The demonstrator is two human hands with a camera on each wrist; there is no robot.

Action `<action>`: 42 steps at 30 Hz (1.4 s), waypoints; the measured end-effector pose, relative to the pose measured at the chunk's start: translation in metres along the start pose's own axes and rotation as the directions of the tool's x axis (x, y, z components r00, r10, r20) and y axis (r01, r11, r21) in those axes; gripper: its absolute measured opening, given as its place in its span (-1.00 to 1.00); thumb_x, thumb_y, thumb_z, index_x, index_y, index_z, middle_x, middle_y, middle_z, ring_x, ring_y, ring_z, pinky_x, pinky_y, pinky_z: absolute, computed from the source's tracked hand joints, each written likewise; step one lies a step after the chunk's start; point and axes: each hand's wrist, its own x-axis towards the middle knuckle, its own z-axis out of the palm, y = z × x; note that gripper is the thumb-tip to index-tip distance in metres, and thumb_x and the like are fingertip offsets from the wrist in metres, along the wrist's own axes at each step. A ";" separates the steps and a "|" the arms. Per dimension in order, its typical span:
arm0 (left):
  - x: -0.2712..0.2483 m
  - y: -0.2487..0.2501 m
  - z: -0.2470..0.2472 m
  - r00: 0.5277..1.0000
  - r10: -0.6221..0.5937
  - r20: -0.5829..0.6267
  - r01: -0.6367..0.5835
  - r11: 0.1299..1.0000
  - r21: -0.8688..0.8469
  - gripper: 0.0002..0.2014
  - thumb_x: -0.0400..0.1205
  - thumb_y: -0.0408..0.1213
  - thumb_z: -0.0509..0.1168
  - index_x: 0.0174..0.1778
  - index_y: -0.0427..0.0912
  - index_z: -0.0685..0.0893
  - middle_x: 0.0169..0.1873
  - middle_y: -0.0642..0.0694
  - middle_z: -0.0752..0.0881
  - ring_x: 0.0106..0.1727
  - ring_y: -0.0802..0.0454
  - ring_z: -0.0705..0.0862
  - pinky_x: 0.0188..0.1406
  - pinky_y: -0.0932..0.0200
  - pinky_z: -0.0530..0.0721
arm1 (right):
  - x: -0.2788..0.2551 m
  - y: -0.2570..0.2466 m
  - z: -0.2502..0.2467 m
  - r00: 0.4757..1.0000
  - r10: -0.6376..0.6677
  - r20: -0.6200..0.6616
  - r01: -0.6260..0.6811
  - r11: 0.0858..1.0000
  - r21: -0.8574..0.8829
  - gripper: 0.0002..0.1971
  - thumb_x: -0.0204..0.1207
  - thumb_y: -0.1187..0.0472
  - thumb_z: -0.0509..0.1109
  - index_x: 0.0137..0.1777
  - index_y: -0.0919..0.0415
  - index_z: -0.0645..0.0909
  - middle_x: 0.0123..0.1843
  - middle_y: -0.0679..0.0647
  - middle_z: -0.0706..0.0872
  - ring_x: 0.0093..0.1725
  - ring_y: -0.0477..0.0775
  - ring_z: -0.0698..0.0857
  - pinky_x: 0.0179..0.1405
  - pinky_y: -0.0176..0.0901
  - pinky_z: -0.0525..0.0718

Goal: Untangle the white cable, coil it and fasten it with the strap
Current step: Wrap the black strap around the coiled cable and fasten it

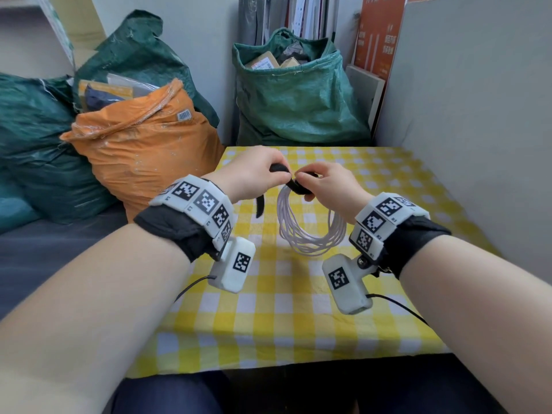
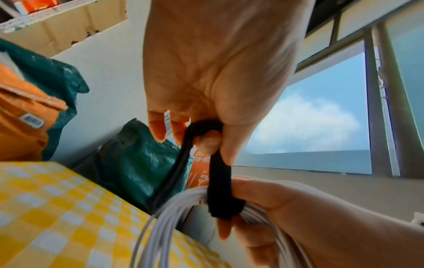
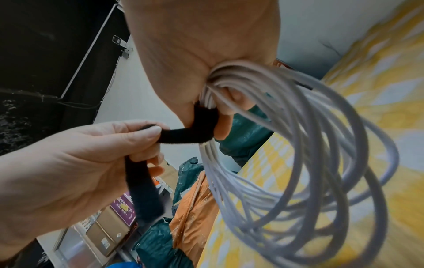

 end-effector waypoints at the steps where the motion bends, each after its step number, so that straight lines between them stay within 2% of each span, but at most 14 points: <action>1: 0.002 -0.001 -0.003 0.999 0.022 -0.028 -0.021 0.998 0.051 -0.94 0.61 -0.24 0.32 -0.14 -0.11 0.67 -0.38 0.15 0.54 -0.36 0.24 0.48 -0.42 0.39 0.40 | -0.001 0.000 -0.001 0.999 -0.006 0.045 0.007 1.000 -0.026 -0.79 0.63 0.07 0.22 0.03 0.05 0.68 -0.31 -0.08 0.70 -0.39 -0.21 0.63 -0.43 -0.32 0.51; 4: 0.006 -0.007 -0.011 0.993 0.046 -0.108 -0.033 0.993 0.113 -0.87 0.57 -0.19 0.36 -0.23 -0.15 0.64 -0.41 0.07 0.54 -0.36 0.11 0.49 -0.41 0.29 0.39 | -0.005 -0.002 -0.003 0.984 -0.024 0.174 0.023 1.000 0.010 -0.59 0.67 -0.10 0.14 -0.01 0.15 0.73 -0.38 -0.03 0.69 -0.55 -0.23 0.49 -0.47 -0.28 0.41; 6: 0.009 -0.014 -0.013 0.987 0.037 -0.153 -0.020 0.993 0.114 -0.85 0.57 -0.18 0.36 -0.26 -0.16 0.62 -0.40 0.00 0.56 -0.31 0.03 0.51 -0.43 0.28 0.38 | -0.007 -0.004 -0.006 0.973 -0.048 0.228 0.026 0.995 0.098 -0.54 0.63 -0.20 0.15 -0.06 0.12 0.73 -0.42 0.01 0.65 -0.61 -0.18 0.39 -0.56 -0.31 0.34; 12: 0.012 -0.045 -0.021 0.956 -0.077 -0.283 0.060 0.996 -0.071 -0.87 0.57 -0.24 0.38 -0.27 -0.17 0.61 -0.46 0.06 0.48 -0.37 0.09 0.46 -0.42 0.22 0.36 | -0.011 -0.008 -0.017 0.939 -0.094 0.331 0.008 0.968 0.251 -0.66 0.59 -0.08 0.31 -0.04 0.20 0.72 -0.53 0.04 0.50 -0.57 -0.05 0.29 -0.60 -0.32 0.24; 18: 0.003 -0.045 -0.002 0.987 -0.098 -0.128 0.065 0.969 -0.239 -0.83 0.60 -0.21 0.36 -0.30 -0.13 0.62 -0.47 0.03 0.49 -0.40 0.15 0.43 -0.39 0.27 0.37 | -0.015 -0.015 -0.011 0.920 -0.145 0.364 -0.051 0.876 0.479 -0.93 0.57 0.15 0.38 -0.04 0.11 0.55 -0.45 0.00 0.39 -0.62 -0.15 0.30 -0.64 -0.34 0.13; 22: -0.003 -0.036 0.003 0.992 -0.113 0.051 0.124 0.923 -0.365 -0.85 0.61 -0.31 0.34 -0.29 -0.20 0.64 -0.51 0.04 0.52 -0.51 0.25 0.45 -0.47 0.39 0.42 | -0.016 -0.015 -0.010 0.917 -0.183 0.354 -0.047 0.833 0.551 -0.66 0.46 0.34 0.48 0.18 0.07 0.53 -0.44 0.06 0.31 -0.62 -0.13 0.27 -0.64 -0.30 0.12; 24: -0.006 -0.033 0.007 0.982 -0.118 0.145 0.169 0.891 -0.421 -0.78 0.62 -0.42 0.29 -0.34 -0.15 0.70 -0.58 0.11 0.57 -0.53 0.26 0.48 -0.43 0.32 0.47 | -0.016 -0.016 -0.010 0.928 -0.175 0.330 -0.053 0.813 0.580 -0.62 0.49 0.36 0.44 0.28 0.06 0.57 -0.46 0.06 0.30 -0.60 -0.10 0.25 -0.63 -0.28 0.12; 27: -0.009 -0.029 0.011 0.969 -0.126 0.213 0.224 0.811 -0.541 -0.50 0.67 -0.49 0.17 -0.51 0.05 0.75 -0.53 0.14 0.68 -0.45 0.31 0.62 -0.28 0.35 0.61 | -0.016 -0.020 -0.009 0.934 -0.168 0.315 -0.052 0.809 0.586 -0.87 0.51 0.31 0.43 0.03 0.23 0.63 -0.57 0.00 0.32 -0.63 -0.12 0.23 -0.67 -0.34 0.14; 30: -0.013 -0.025 0.008 0.947 -0.078 0.313 0.239 0.822 -0.517 -0.74 0.68 -0.41 0.20 -0.28 -0.13 0.69 -0.40 -0.06 0.61 -0.40 0.17 0.59 -0.32 0.30 0.61 | -0.016 -0.020 -0.009 0.937 -0.131 0.324 -0.077 0.828 0.555 -0.93 0.53 0.29 0.41 -0.18 0.21 0.61 -0.57 0.01 0.33 -0.64 -0.12 0.23 -0.68 -0.35 0.15; 31: -0.012 -0.026 0.006 0.944 -0.077 0.320 0.234 0.840 -0.489 -0.85 0.67 -0.36 0.24 -0.15 -0.23 0.69 -0.30 -0.12 0.63 -0.30 0.09 0.61 -0.24 0.24 0.63 | -0.016 -0.019 -0.009 0.938 -0.118 0.325 -0.084 0.834 0.545 -0.91 0.54 0.29 0.41 -0.21 0.19 0.63 -0.57 0.01 0.33 -0.64 -0.12 0.23 -0.68 -0.35 0.15; 33: -0.009 -0.032 0.003 0.965 -0.146 0.216 0.234 0.850 -0.472 -0.85 0.63 -0.27 0.32 0.05 -0.24 0.68 -0.13 -0.12 0.69 -0.12 0.03 0.63 -0.06 0.16 0.63 | -0.015 -0.018 -0.010 0.940 -0.094 0.327 -0.100 0.843 0.528 -0.89 0.53 0.27 0.41 -0.23 0.15 0.67 -0.58 0.00 0.35 -0.65 -0.13 0.24 -0.68 -0.36 0.16; 35: -0.008 -0.033 -0.002 0.978 -0.195 0.074 0.202 0.801 -0.564 -0.90 0.66 -0.24 0.28 0.00 -0.15 0.67 -0.13 -0.07 0.70 -0.10 0.04 0.66 -0.10 0.24 0.66 | -0.014 -0.015 -0.011 0.942 -0.066 0.329 -0.119 0.851 0.511 -0.88 0.52 0.26 0.43 -0.25 0.16 0.64 -0.59 -0.02 0.37 -0.66 -0.14 0.25 -0.70 -0.37 0.17; 38: -0.010 -0.025 -0.010 0.983 -0.112 0.146 0.182 0.701 -0.690 -0.84 0.68 -0.22 0.22 -0.04 -0.16 0.69 -0.13 -0.12 0.73 -0.13 0.04 0.72 -0.11 0.27 0.72 | -0.012 -0.010 -0.010 0.939 -0.038 0.342 -0.144 0.859 0.491 -0.86 0.52 0.22 0.44 -0.27 0.18 0.63 -0.61 -0.04 0.38 -0.66 -0.14 0.24 -0.70 -0.37 0.17; 42: -0.010 -0.015 -0.007 0.970 -0.086 0.226 0.211 0.759 -0.616 -0.87 0.63 -0.36 0.30 0.01 -0.23 0.73 -0.12 -0.22 0.76 -0.15 0.04 0.74 -0.18 0.28 0.75 | -0.013 -0.008 -0.005 0.938 0.004 0.348 -0.168 0.881 0.443 -0.76 0.54 0.04 0.41 -0.06 0.23 0.70 -0.53 0.01 0.41 -0.64 -0.14 0.24 -0.68 -0.36 0.18</action>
